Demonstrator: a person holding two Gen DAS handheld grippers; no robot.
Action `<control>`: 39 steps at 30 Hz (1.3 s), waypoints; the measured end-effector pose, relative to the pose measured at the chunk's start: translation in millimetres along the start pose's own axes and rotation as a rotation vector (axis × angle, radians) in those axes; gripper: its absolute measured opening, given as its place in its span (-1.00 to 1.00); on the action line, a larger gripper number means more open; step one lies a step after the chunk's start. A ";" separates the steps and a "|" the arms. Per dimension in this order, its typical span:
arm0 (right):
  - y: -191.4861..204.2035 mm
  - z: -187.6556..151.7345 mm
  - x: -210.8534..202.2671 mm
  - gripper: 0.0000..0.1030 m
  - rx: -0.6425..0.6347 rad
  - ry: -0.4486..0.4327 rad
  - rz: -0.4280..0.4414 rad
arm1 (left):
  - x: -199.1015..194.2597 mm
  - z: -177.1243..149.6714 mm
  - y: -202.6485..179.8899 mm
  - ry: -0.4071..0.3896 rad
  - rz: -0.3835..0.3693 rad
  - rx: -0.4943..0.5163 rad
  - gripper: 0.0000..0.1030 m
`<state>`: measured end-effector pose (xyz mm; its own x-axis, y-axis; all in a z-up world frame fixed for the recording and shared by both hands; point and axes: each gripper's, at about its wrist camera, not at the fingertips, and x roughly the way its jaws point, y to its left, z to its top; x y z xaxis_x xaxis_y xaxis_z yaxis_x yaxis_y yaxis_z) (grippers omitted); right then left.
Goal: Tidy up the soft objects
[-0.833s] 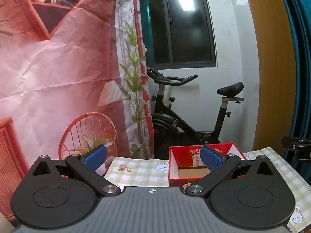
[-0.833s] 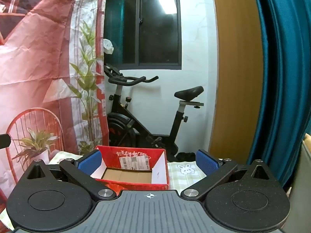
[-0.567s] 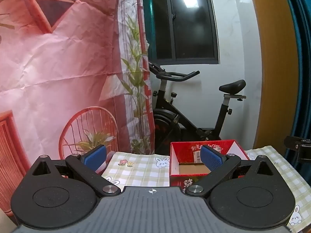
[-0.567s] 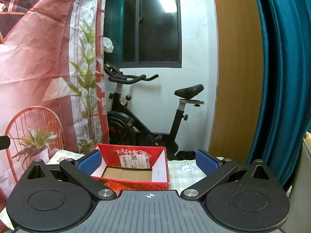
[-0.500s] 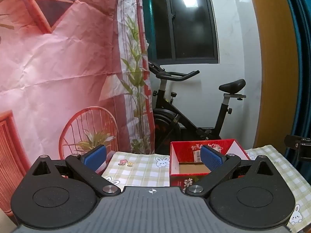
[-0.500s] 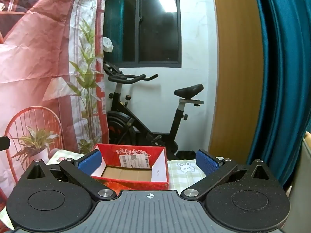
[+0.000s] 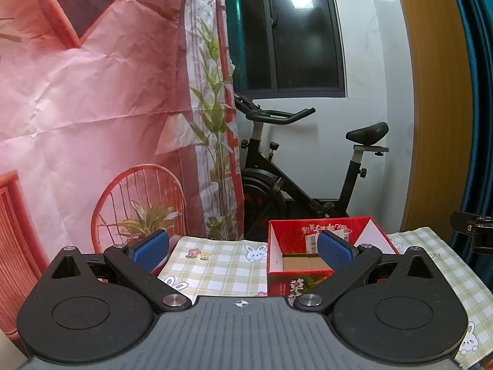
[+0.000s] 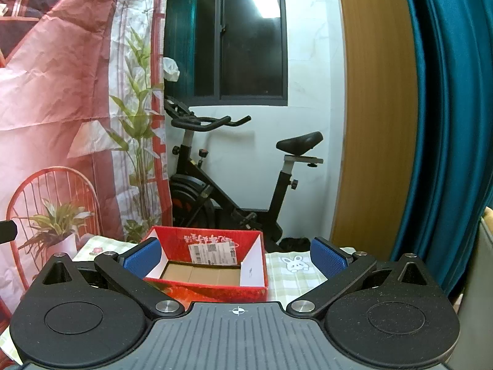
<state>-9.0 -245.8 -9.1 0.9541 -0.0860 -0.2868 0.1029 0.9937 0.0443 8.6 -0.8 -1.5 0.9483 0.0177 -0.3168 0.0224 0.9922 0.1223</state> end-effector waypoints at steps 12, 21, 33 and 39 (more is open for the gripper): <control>1.6 2.4 2.8 0.99 -0.001 0.006 0.000 | 0.0 -2.7 1.0 0.001 -0.006 0.001 1.00; 1.5 2.7 2.7 0.99 0.000 0.006 0.000 | -0.2 -3.8 0.6 -0.001 -0.009 0.004 1.00; 1.8 1.6 3.2 0.99 -0.002 0.007 0.000 | 0.5 -4.0 0.9 0.000 -0.014 0.002 1.00; 1.7 1.7 3.3 0.99 -0.002 0.008 0.001 | 0.8 -4.5 1.2 0.002 -0.020 0.000 1.00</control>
<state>-5.3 -244.5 -8.4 0.9521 -0.0843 -0.2939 0.1012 0.9939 0.0429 8.0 0.9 -5.8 0.9470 -0.0018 -0.3211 0.0413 0.9924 0.1163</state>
